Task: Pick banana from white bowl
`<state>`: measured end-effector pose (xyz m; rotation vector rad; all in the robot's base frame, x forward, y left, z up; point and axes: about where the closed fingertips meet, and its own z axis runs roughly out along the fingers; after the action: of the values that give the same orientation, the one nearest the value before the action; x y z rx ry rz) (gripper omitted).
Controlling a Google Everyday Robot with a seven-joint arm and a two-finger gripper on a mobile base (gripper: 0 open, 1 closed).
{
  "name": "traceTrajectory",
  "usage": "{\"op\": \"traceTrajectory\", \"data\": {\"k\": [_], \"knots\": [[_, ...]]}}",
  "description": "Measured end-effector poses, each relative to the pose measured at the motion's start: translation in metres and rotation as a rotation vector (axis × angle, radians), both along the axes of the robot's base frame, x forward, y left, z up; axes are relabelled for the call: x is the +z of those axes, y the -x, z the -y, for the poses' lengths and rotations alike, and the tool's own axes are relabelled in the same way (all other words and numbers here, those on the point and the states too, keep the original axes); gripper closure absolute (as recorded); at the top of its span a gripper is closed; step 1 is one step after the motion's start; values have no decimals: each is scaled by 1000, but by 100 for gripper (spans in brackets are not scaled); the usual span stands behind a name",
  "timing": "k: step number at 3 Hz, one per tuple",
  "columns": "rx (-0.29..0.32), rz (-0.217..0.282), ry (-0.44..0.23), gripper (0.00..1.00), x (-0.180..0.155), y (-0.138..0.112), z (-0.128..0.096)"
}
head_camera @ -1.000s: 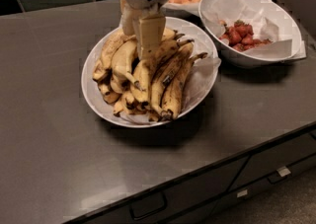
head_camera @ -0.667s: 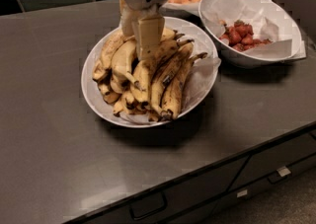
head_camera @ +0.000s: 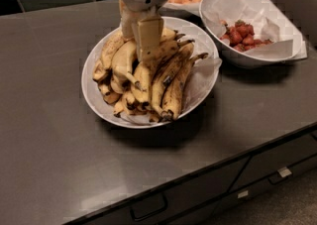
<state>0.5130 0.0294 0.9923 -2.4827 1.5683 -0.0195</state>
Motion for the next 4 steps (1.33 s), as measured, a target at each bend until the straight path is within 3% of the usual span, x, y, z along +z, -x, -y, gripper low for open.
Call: {"op": "traceTrajectory", "data": {"k": [4], "knots": [[5,-13,9,49,-7,-5,-2]]}}
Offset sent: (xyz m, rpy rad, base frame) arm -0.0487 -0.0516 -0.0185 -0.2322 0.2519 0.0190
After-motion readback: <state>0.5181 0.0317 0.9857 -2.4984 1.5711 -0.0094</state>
